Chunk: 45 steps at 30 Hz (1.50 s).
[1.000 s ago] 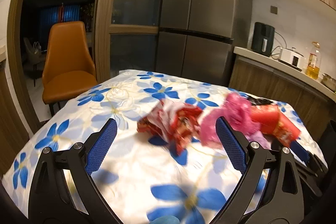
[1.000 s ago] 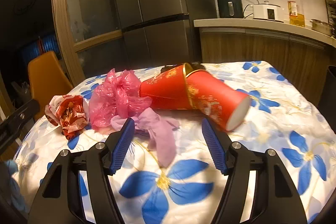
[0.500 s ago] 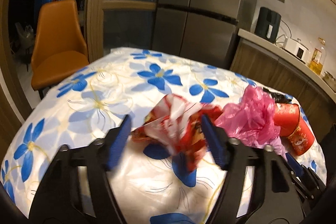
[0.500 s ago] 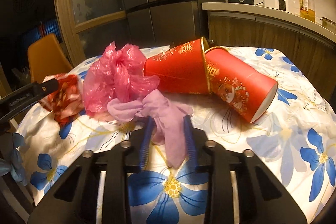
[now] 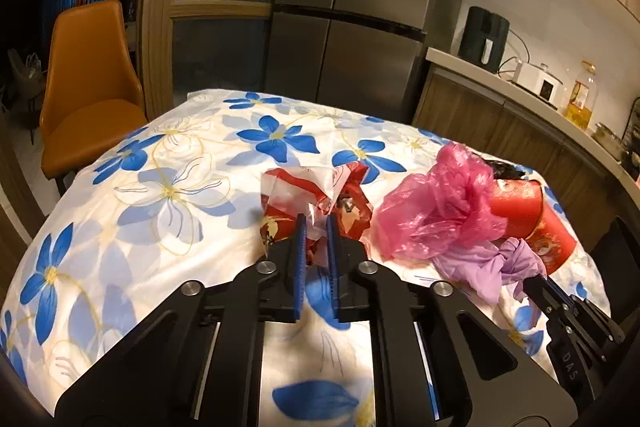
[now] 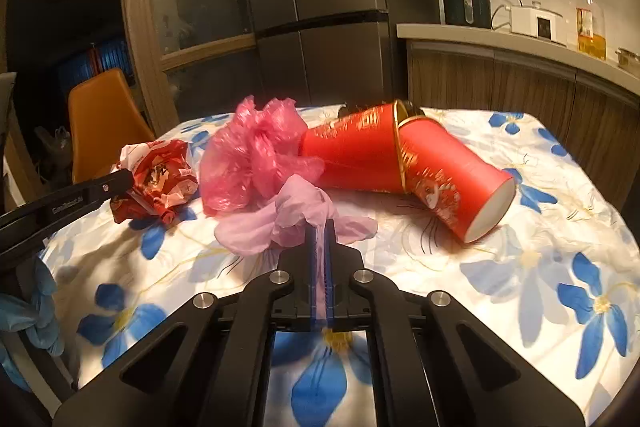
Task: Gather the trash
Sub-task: 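Grasp the red-and-white snack wrapper with the left tool while the right tool grasps the lilac bag, then carry the snack wrapper and lilac bag over the black bin with both tools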
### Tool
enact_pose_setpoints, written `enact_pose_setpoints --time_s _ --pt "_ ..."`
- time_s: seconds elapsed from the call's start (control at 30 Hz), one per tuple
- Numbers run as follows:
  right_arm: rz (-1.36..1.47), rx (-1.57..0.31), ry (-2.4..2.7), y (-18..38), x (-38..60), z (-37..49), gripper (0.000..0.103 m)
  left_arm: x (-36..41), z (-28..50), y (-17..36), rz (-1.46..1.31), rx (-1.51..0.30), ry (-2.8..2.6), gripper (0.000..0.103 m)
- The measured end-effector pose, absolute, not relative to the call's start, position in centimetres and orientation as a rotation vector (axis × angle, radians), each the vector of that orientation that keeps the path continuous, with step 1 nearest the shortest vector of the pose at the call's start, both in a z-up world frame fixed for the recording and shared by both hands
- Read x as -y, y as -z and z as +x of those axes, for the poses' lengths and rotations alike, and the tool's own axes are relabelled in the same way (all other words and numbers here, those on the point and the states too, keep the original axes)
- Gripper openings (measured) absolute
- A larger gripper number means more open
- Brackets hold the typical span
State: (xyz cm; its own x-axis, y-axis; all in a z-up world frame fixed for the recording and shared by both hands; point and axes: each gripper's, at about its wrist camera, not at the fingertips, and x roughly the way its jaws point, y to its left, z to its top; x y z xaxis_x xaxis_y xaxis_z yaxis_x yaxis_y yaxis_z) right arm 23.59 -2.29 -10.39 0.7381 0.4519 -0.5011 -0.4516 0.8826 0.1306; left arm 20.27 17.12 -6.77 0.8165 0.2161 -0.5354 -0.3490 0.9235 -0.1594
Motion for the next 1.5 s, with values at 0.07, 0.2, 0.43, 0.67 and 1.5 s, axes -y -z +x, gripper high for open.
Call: enact_pose_setpoints --time_s 0.07,0.2,0.43,0.67,1.5 --pt "-0.005 -0.534 -0.500 9.9 2.8 22.6 0.003 -16.8 18.9 6.3 -0.269 -0.514 -0.298 0.007" --pt "0.006 -0.506 -0.505 8.8 4.2 21.2 0.003 -15.6 16.3 5.3 -0.267 -0.474 -0.290 0.007" --pt "0.055 -0.448 -0.495 6.4 7.2 19.0 0.003 -13.3 13.5 3.4 -0.277 -0.421 -0.240 0.007" --pt "0.092 -0.400 -0.473 4.7 9.9 17.1 0.003 -9.6 12.5 2.2 -0.245 -0.392 -0.171 0.007" --pt "0.161 -0.260 -0.239 0.6 21.8 15.6 0.003 3.8 16.3 -0.6 -0.141 -0.358 0.125 0.007"
